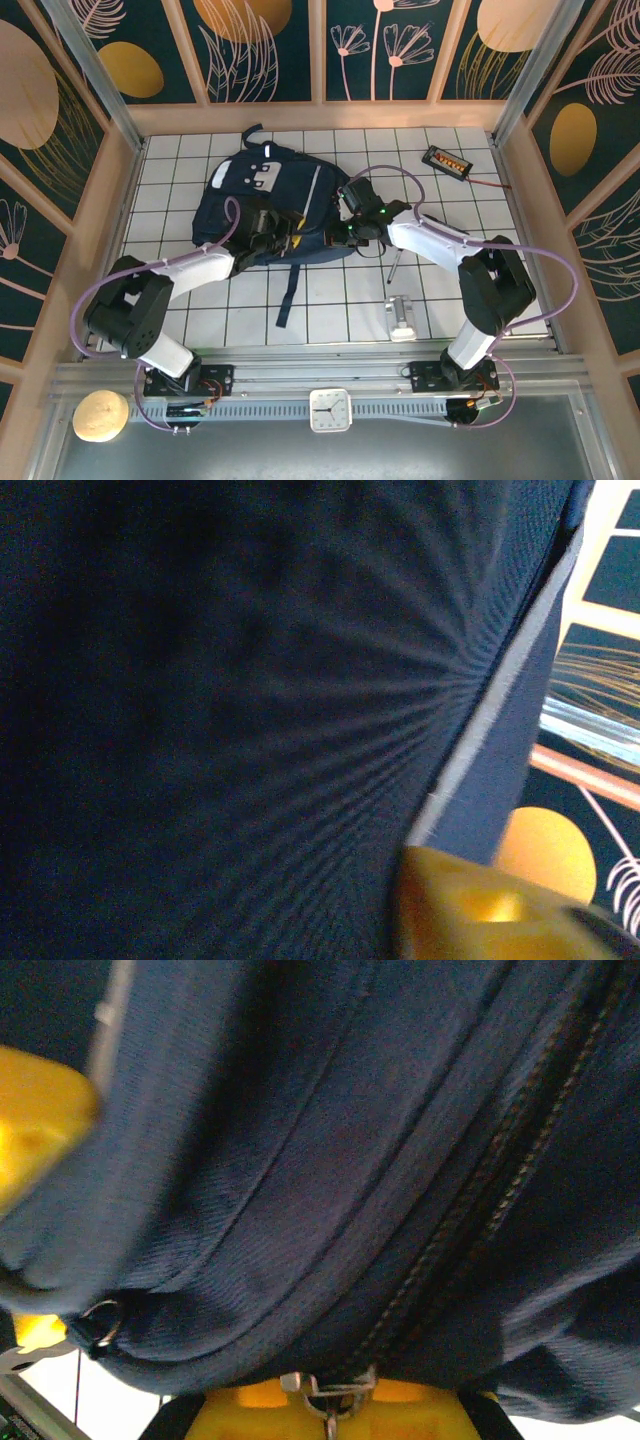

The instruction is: Pack the student bag

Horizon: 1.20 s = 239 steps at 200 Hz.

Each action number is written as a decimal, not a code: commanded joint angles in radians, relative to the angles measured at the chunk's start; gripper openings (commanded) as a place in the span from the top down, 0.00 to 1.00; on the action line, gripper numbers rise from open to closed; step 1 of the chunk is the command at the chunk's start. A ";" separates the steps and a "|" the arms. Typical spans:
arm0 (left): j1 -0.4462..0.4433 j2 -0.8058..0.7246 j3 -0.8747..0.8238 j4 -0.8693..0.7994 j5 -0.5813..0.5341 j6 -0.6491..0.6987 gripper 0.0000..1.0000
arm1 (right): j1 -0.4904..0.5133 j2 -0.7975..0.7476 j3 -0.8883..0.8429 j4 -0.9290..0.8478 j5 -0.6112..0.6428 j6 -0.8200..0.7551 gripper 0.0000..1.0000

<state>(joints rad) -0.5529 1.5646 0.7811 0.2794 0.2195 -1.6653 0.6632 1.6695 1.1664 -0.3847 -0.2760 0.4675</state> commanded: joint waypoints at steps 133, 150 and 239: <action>0.229 -0.092 0.313 -0.951 0.056 1.314 1.00 | -0.206 0.054 0.065 -0.177 -0.079 -0.255 1.00; 0.235 -0.080 0.344 -0.981 0.057 1.377 1.00 | -0.214 0.054 0.062 -0.181 -0.084 -0.263 1.00; 0.265 -0.075 0.365 -1.069 -0.029 1.635 1.00 | -0.312 0.141 0.163 -0.197 0.015 -0.359 1.00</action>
<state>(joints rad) -0.3386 1.5356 1.1519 -0.6243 0.3779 -0.2077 0.4625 1.7779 1.2961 -0.5766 -0.4938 0.1341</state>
